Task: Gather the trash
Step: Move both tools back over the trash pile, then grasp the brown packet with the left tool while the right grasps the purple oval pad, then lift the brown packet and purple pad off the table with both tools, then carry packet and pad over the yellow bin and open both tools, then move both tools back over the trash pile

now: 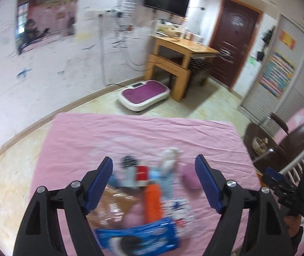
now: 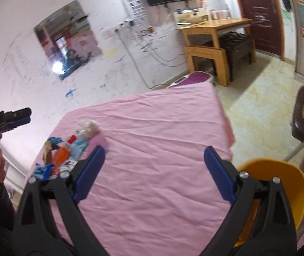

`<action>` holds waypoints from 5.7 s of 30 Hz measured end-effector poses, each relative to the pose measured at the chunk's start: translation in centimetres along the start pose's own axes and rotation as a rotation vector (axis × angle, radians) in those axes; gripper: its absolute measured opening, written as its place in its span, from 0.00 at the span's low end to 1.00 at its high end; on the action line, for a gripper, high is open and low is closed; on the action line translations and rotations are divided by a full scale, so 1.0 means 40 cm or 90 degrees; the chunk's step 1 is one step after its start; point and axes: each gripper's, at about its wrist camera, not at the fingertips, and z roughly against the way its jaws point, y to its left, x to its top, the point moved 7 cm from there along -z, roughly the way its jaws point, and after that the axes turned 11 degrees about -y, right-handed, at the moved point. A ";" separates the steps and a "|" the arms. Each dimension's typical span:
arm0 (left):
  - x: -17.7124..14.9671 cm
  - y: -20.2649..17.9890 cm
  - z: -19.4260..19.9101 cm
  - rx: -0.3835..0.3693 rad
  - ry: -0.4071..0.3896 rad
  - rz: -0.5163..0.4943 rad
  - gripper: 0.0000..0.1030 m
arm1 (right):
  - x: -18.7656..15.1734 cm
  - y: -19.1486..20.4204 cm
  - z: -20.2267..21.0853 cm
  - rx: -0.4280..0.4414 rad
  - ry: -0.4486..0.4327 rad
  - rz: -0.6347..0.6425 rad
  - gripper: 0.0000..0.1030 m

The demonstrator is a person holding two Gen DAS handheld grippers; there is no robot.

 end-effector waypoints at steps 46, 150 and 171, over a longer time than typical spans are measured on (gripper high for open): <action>-0.195 0.210 -0.093 -0.100 0.088 0.044 0.13 | -0.130 0.343 -0.330 -0.026 0.183 0.249 0.93; -0.369 -1.017 -0.309 -0.391 0.232 -0.209 0.01 | -0.212 -0.548 0.183 -0.136 -0.030 -0.257 0.18; -0.227 -0.730 -0.204 -0.314 0.143 -0.158 0.82 | -0.145 -0.410 0.167 -0.105 -0.044 -0.205 0.82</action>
